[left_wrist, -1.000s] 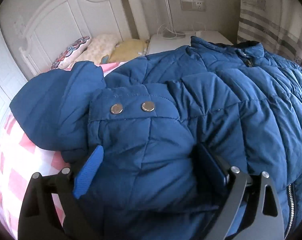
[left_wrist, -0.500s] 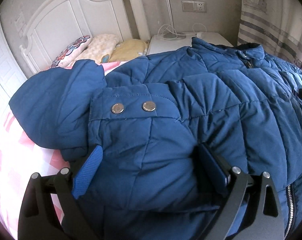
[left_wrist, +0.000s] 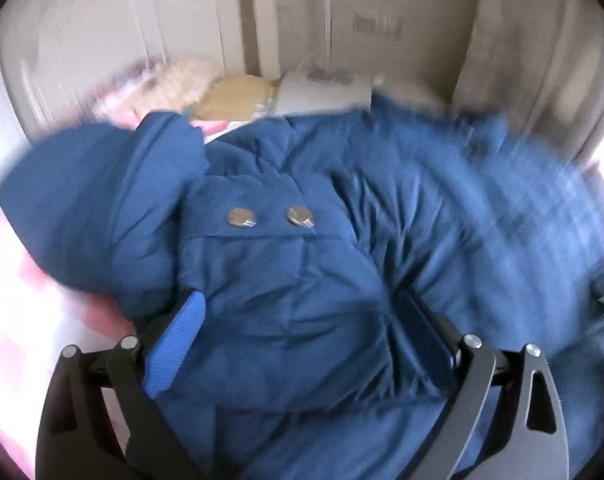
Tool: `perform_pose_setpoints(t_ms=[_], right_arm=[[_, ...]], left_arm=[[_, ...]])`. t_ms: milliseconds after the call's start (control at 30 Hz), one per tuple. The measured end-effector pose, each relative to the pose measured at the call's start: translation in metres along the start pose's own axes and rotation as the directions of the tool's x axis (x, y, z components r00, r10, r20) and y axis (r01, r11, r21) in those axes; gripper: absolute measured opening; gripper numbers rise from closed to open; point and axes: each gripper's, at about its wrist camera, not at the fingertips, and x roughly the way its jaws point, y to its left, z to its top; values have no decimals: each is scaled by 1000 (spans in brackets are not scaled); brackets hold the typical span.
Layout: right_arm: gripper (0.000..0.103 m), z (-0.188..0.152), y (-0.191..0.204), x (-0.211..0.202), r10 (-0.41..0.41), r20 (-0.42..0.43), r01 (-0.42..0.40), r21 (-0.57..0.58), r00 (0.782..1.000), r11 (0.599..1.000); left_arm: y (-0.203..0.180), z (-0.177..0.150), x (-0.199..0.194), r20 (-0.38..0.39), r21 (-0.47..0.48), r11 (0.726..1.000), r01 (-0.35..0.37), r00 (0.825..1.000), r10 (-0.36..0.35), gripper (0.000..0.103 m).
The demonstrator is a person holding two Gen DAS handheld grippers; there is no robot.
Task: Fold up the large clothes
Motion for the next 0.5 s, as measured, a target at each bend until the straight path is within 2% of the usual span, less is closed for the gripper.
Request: perform_pose_setpoints(t_ms=[33, 67, 100, 133, 167, 200, 300, 400, 467, 500], right_arm=[[87, 0, -1, -1, 7, 3, -7, 5, 1000, 1000], [87, -1, 0, -2, 12, 4, -12, 9, 1000, 1000], [87, -1, 0, -2, 13, 3, -13, 9, 1000, 1000], [87, 0, -2, 0, 12, 2, -12, 8, 1000, 1000], [87, 0, -3, 0, 11, 2, -11, 8, 1000, 1000], [87, 0, -3, 0, 10, 2, -10, 8, 1000, 1000], [87, 1, -3, 1, 12, 4, -12, 8, 1000, 1000], [87, 0, -3, 0, 13, 3, -13, 8, 1000, 1000], [87, 0, -3, 0, 13, 2, -13, 7, 1000, 1000], [87, 0, -3, 1, 14, 2, -14, 7, 1000, 1000]], left_arm=[[21, 5, -11, 18, -74, 996, 40, 999, -39, 95], [44, 10, -21, 42, -147, 988, 40, 999, -34, 95], [70, 15, -32, 68, -217, 976, 23, 998, -8, 95], [110, 23, -46, 98, -308, 951, -10, 994, 42, 95], [132, 27, -52, 108, -352, 936, -27, 992, 69, 95], [172, 34, -58, 106, -429, 901, -68, 986, 125, 95], [253, 50, -56, 63, -555, 825, -109, 983, 172, 95], [309, 66, -40, -1, -619, 771, -150, 982, 190, 93], [333, 72, -31, -11, -662, 738, -129, 987, 162, 90], [345, 75, -28, 13, -699, 708, -99, 988, 151, 89]])
